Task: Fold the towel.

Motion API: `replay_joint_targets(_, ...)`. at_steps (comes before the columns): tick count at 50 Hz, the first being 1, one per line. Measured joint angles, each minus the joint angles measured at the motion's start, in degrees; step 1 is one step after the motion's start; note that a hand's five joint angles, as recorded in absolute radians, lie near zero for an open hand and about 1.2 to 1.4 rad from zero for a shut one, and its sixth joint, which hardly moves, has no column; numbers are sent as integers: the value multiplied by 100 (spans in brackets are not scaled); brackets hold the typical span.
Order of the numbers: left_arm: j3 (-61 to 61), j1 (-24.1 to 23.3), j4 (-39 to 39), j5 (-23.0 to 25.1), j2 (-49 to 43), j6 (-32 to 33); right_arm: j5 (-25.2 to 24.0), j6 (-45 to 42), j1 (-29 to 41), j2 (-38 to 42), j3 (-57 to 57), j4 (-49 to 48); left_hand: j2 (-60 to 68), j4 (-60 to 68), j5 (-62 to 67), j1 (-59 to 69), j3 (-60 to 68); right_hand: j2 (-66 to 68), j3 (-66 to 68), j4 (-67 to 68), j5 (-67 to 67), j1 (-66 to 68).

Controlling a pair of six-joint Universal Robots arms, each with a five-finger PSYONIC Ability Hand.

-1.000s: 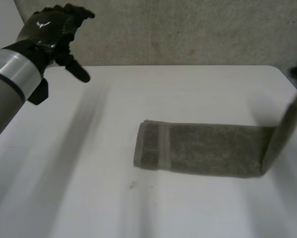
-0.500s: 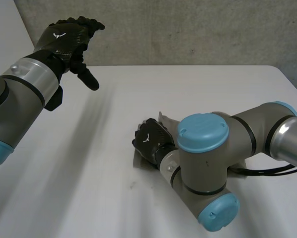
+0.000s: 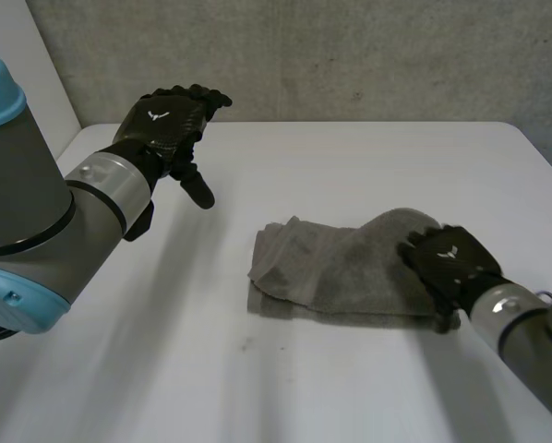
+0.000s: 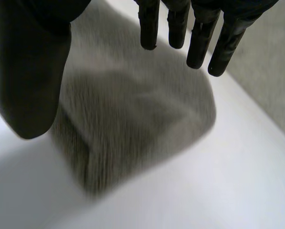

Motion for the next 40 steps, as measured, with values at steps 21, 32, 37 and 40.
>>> replay_joint_targets(21, -5, 10, -1, 0, 83, -10, 150, -399, -59, 313, -569, -722, -3, 0, 0, 0, 0, 6093, 6094, 6082, 6162, 6066)
replay_joint_targets(32, -8, 21, -8, -11, 191, -9, 807, -385, 1953, 744, -1765, -442, -3, 0, 0, 0, 0, 3172, 3206, 3192, 3123, 3169)
replay_joint_targets(37, -21, 24, -11, -4, 239, -9, 907, -4, 1317, 572, -1178, -585, -3, 0, 0, 0, 0, 542, 572, 561, 379, 604)
replay_joint_targets(40, -20, 22, -7, -1, 255, -9, 561, 199, 513, 377, -642, -698, -3, 0, 0, 0, 0, 533, 557, 537, 332, 594)
